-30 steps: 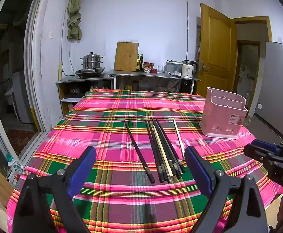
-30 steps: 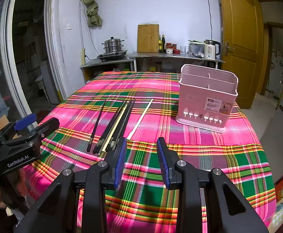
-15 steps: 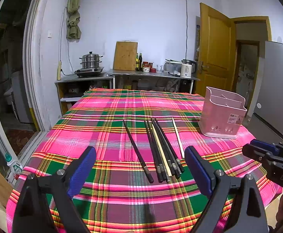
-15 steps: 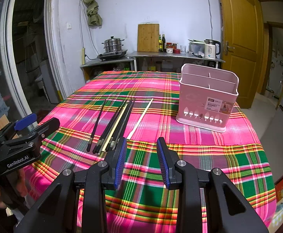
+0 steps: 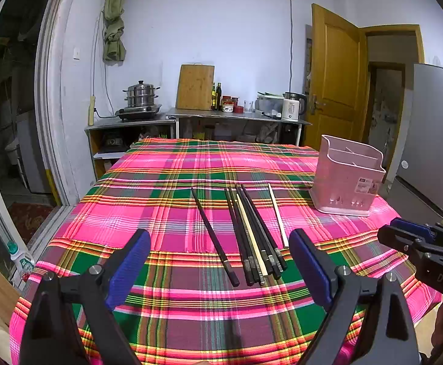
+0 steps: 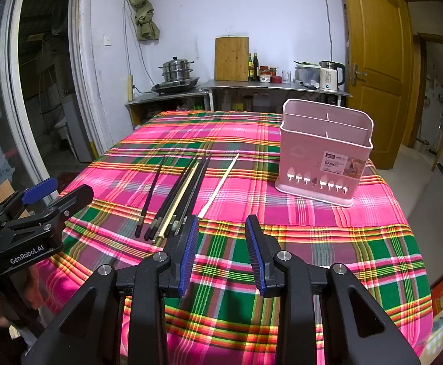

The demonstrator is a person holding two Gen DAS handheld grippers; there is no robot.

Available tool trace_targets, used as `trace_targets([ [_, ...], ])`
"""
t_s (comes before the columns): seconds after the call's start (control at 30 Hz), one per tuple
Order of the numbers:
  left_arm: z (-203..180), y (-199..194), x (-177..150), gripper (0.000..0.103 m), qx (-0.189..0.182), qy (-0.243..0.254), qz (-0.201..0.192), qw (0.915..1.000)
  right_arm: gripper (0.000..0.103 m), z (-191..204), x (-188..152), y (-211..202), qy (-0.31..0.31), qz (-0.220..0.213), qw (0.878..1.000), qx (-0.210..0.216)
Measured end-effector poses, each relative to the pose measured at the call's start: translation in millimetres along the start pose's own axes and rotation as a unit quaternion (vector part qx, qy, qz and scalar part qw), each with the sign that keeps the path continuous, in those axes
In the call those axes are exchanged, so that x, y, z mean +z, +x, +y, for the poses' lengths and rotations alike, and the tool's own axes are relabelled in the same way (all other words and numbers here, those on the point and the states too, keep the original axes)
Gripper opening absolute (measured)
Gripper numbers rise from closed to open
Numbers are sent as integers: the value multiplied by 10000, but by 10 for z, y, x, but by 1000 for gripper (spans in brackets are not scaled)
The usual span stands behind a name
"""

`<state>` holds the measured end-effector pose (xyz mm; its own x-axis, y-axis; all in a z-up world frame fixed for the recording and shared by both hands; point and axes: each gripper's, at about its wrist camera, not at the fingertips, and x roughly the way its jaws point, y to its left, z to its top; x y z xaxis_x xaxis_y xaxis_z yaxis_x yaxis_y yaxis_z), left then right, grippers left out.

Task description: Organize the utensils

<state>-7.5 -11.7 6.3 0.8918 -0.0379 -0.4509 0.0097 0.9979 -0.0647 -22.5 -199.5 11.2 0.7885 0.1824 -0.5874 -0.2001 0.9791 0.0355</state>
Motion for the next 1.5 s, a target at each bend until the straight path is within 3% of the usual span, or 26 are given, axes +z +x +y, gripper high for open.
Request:
trace_targets([
  [0.7,65,126,-48,93,-25,-10,191,9998,33,-8,-9,121,50,129,9999,24],
  [0.9,172,347,-29,94,-162,-134,523,9984,33,-14,24,253,36,218,9997,75],
  [1.17,359,907,65,93,26,-168,1143,9933,33,-14,156,583,30,385,9991,158],
  [1.5,590,1690,272,75,-7,-550,1915,9800,33,-44,458,1174,59,682,9975,146],
])
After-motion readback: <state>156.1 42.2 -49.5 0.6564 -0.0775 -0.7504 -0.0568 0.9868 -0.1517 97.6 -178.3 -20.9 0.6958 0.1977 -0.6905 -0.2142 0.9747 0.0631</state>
